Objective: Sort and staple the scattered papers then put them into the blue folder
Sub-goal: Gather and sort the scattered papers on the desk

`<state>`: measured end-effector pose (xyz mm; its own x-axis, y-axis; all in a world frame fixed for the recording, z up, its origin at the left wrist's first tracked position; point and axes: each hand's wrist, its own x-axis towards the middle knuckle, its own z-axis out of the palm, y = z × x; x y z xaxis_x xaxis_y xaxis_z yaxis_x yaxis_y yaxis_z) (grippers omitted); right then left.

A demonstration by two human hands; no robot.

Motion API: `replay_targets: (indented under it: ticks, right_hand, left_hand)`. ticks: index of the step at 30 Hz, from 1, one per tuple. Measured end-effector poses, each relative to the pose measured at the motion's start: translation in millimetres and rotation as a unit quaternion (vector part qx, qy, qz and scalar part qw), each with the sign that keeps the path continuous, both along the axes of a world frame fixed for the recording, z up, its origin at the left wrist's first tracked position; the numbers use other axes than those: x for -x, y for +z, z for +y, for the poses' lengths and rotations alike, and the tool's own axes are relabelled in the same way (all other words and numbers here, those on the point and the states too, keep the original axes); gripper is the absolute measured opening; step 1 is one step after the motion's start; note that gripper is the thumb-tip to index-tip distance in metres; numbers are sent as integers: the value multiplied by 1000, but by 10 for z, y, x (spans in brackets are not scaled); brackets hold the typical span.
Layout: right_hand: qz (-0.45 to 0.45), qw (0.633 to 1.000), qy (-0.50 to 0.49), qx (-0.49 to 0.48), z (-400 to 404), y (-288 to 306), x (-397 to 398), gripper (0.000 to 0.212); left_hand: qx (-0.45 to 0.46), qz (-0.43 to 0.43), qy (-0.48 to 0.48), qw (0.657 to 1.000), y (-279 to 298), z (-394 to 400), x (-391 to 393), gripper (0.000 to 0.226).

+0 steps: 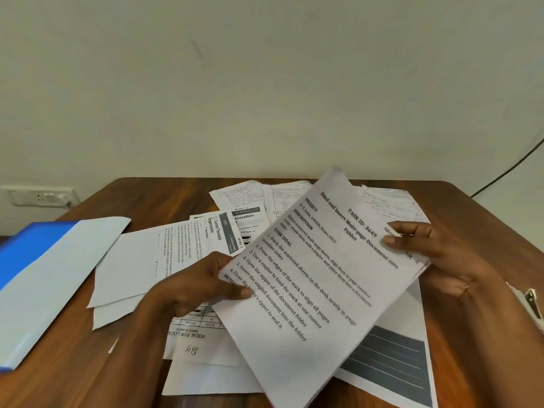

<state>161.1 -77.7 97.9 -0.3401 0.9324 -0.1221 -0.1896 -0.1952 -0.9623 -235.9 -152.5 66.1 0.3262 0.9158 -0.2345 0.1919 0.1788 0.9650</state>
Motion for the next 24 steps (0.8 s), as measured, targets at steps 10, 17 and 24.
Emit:
replay_targets:
  ticks: [10, 17, 24]
  right_hand:
    - [-141, 972, 181, 50, -52, -45, 91, 35]
    - [-109, 989, 95, -23, -4, -93, 186, 52]
    - [-35, 985, -96, -141, 27, -103, 307, 55]
  left_hand:
    - [4, 129, -40, 991, 61, -79, -54, 34]
    - [-18, 28, 93, 995, 100, 26, -24, 36]
    - [-79, -153, 246, 954, -53, 158, -215, 43]
